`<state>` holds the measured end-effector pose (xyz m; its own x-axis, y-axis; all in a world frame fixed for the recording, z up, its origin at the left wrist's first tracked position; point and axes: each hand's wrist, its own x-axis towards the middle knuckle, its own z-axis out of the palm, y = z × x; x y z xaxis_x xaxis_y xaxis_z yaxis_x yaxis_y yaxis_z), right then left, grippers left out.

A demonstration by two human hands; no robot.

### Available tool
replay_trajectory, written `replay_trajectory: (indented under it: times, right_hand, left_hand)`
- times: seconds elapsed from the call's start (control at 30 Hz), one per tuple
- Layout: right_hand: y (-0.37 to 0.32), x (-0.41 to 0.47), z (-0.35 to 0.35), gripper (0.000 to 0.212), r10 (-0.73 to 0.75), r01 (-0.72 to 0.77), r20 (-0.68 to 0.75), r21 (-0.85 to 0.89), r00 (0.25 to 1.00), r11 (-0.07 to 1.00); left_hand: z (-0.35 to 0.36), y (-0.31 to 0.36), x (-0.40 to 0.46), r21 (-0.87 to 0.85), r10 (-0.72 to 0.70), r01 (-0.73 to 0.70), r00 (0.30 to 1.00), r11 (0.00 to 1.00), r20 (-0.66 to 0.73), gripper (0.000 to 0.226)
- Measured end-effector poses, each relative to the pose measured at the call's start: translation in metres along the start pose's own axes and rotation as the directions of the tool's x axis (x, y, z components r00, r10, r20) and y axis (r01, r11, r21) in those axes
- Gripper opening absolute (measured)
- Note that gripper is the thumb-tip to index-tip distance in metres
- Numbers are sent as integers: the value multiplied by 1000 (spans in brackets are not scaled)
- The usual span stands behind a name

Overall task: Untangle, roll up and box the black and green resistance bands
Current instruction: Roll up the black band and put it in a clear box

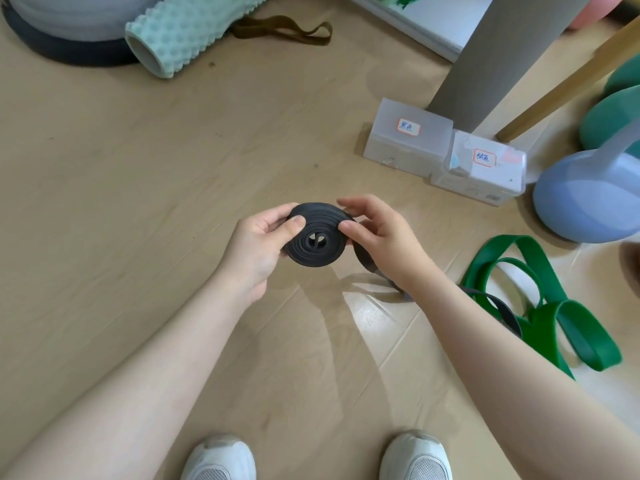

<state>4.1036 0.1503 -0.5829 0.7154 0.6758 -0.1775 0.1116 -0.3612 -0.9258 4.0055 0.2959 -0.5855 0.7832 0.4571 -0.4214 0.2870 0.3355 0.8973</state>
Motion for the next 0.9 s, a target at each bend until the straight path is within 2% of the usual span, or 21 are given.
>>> replay_trajectory:
  times: [0.03, 0.13, 0.2, 0.33, 0.47, 0.53, 0.6, 0.63, 0.7, 0.8, 0.9]
  right_hand:
    - [-3, -1, 1, 24, 11, -7, -55, 63, 998, 998]
    - [-3, -1, 6, 17, -12, 15, -124, 17, 992, 1000]
    - [-3, -3, 10, 20, 17, -12, -111, 48, 994, 999]
    - [3, -14, 24, 26, 132, -117, -49, 232, 990, 966]
    - [3, -11, 27, 24, 141, -126, -101, 141, 985, 982]
    - [1, -9, 16, 24, 134, -133, -35, 53, 990, 990]
    - [-1, -12, 1, 24, 121, -115, 81, -75, 989, 991]
    - [-1, -14, -3, 25, 121, -97, 150, -158, 981, 983]
    - [-4, -18, -5, 26, 145, -60, 270, -300, 952, 952]
    - [-6, -19, 0, 29, 170, -79, 327, -276, 930, 958]
    - [-5, -18, 1, 32, 166, -125, 284, -155, 945, 980]
  left_hand:
    - [0, 1, 0, -43, -16, 15, 1000, 999, -8, 24]
    - [1, 3, -1, -184, -79, 69, 996, 980, -48, 26]
    - [1, 3, -3, -251, -115, 97, 992, 963, -57, 17]
    - [1, -5, -6, -363, -206, 173, 977, 916, -53, 12]
    - [7, -20, -13, -402, -267, 228, 963, 887, -44, 13]
    - [1, -26, -14, -301, -257, 260, 965, 917, 51, 14]
    - [-12, -24, -13, 10, -245, 247, 958, 969, 150, 21]
    - [-18, -21, -12, 164, -246, 215, 949, 963, 198, 27]
    - [-21, -13, -10, 332, -254, 152, 923, 931, 290, 36]
    - [-12, -6, -12, 414, -250, 78, 891, 907, 379, 25]
    - [-10, -6, -15, 334, -210, 91, 918, 938, 338, 20]
